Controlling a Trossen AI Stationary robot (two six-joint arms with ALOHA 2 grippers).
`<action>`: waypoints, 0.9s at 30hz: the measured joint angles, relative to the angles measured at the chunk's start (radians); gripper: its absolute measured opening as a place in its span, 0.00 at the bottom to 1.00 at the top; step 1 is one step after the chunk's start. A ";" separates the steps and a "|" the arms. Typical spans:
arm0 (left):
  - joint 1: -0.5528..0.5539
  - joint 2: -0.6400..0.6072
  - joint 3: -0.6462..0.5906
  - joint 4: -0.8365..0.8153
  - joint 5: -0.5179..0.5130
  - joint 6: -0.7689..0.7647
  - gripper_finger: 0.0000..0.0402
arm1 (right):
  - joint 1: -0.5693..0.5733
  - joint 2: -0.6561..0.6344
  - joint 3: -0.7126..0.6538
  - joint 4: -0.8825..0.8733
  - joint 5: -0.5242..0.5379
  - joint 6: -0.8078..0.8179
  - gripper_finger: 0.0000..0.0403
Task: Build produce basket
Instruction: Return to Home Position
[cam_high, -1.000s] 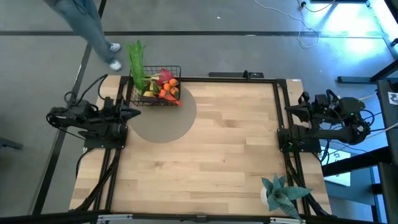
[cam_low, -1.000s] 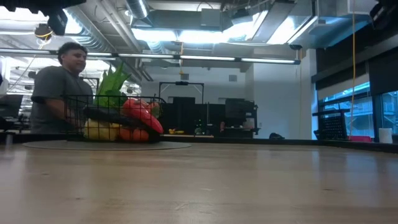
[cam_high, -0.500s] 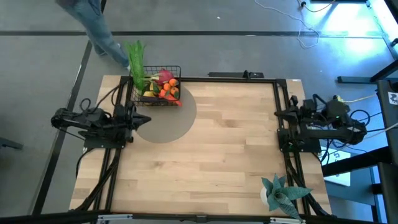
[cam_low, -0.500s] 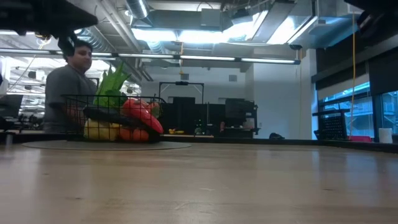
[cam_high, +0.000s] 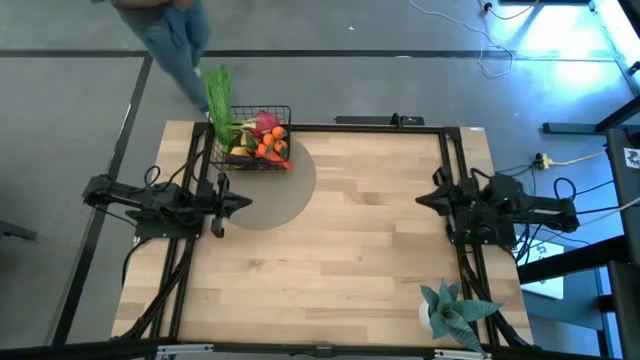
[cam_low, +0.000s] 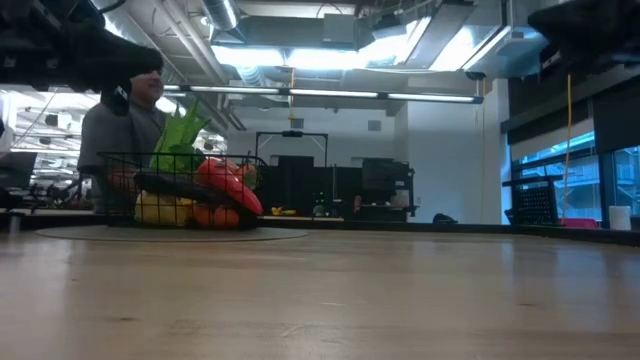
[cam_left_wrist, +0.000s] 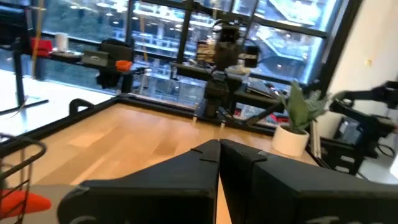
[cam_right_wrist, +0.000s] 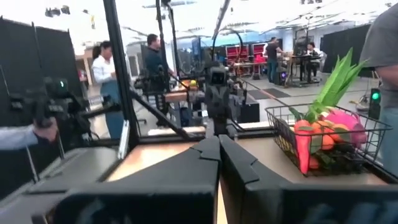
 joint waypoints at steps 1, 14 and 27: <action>0.000 -0.001 0.000 0.000 0.011 0.009 0.00 | 0.000 0.000 -0.017 0.011 -0.002 -0.015 0.00; 0.000 -0.001 0.000 -0.003 0.074 0.065 0.00 | 0.000 0.000 -0.209 0.150 -0.009 -0.072 0.00; 0.000 -0.001 0.000 -0.004 0.083 0.130 0.00 | 0.000 0.002 -0.214 0.109 -0.006 -0.012 0.00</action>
